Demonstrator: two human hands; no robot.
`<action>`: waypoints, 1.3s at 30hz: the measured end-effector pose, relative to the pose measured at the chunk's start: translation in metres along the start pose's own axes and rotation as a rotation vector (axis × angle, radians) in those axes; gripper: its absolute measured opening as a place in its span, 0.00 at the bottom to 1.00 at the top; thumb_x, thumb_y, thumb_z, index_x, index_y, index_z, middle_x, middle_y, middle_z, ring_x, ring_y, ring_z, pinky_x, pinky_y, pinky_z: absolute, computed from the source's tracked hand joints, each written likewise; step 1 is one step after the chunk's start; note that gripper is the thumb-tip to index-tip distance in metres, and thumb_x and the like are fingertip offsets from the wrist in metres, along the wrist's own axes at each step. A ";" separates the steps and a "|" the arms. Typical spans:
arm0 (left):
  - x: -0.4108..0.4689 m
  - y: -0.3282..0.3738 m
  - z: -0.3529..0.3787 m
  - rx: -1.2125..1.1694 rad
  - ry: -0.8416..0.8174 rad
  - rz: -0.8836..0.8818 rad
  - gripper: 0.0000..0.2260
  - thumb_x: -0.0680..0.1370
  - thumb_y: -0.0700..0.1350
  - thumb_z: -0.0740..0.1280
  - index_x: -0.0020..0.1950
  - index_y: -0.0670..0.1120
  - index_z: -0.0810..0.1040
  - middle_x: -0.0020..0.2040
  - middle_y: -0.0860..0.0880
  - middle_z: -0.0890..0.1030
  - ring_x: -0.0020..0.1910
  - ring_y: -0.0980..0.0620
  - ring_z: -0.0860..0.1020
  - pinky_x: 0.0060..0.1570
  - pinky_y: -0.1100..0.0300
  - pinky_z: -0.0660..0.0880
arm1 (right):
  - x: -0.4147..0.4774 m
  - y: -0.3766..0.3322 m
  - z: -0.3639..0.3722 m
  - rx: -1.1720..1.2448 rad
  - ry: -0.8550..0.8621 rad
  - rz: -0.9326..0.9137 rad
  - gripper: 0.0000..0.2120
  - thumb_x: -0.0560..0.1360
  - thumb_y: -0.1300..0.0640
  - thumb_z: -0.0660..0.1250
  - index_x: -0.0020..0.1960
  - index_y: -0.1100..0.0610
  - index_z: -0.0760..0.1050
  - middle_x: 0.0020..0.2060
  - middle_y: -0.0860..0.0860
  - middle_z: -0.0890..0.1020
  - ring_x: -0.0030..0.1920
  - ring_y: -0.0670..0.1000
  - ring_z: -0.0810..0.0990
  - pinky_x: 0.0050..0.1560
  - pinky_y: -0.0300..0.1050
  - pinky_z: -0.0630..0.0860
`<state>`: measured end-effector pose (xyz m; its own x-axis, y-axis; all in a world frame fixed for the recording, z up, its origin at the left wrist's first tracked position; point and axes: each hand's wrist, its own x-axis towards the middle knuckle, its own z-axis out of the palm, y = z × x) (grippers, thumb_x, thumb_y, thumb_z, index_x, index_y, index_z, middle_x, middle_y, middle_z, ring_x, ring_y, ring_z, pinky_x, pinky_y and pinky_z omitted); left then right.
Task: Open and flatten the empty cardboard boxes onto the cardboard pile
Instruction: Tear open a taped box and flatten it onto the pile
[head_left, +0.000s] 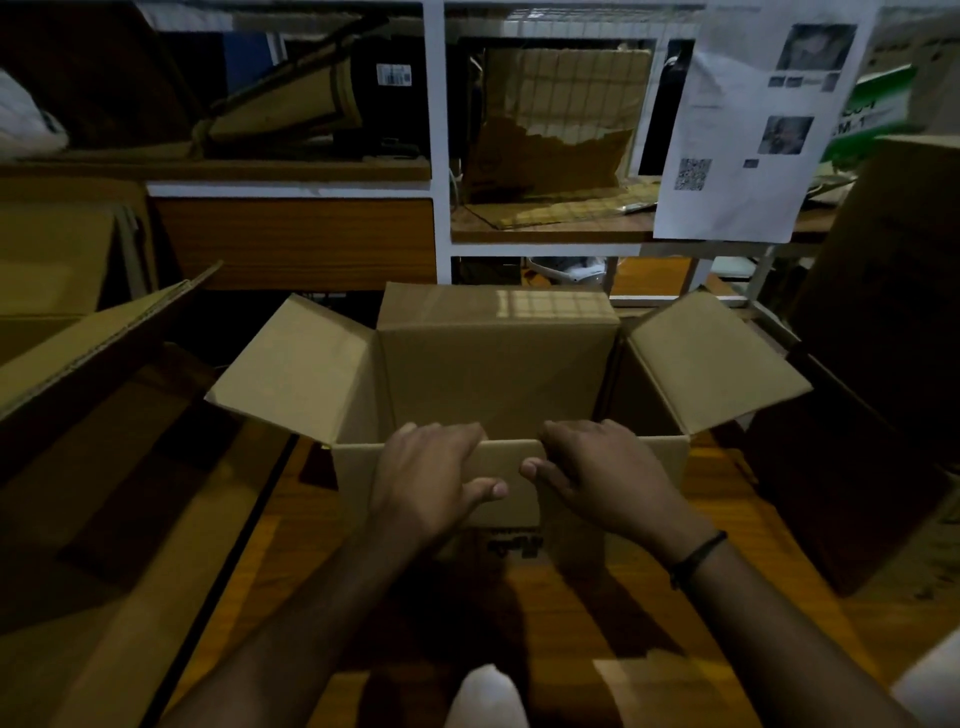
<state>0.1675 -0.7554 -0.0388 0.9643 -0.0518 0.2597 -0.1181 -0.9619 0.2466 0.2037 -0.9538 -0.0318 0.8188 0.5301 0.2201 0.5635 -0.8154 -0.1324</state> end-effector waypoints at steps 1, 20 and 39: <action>0.000 0.000 -0.001 0.011 -0.001 0.002 0.14 0.75 0.66 0.70 0.48 0.59 0.70 0.41 0.60 0.72 0.43 0.58 0.70 0.48 0.57 0.64 | 0.000 0.006 -0.005 -0.007 -0.034 0.014 0.12 0.82 0.38 0.59 0.47 0.45 0.69 0.38 0.43 0.73 0.38 0.43 0.71 0.40 0.40 0.66; 0.009 -0.073 -0.026 -0.153 -0.268 0.093 0.14 0.70 0.63 0.76 0.47 0.62 0.74 0.52 0.59 0.72 0.56 0.55 0.66 0.46 0.57 0.67 | -0.057 0.081 -0.069 0.109 -0.418 -0.048 0.12 0.84 0.41 0.55 0.58 0.38 0.76 0.61 0.35 0.76 0.67 0.31 0.66 0.73 0.35 0.55; -0.082 0.061 -0.007 -0.129 -0.160 0.342 0.23 0.74 0.75 0.62 0.55 0.58 0.76 0.50 0.65 0.72 0.58 0.64 0.67 0.78 0.55 0.53 | -0.107 0.011 -0.008 0.154 0.045 -0.343 0.13 0.75 0.41 0.64 0.58 0.39 0.72 0.52 0.38 0.72 0.46 0.41 0.66 0.41 0.36 0.69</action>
<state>0.0797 -0.8076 -0.0381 0.8876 -0.4145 0.2010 -0.4581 -0.8405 0.2893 0.1214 -1.0216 -0.0492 0.5763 0.7524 0.3190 0.8165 -0.5464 -0.1862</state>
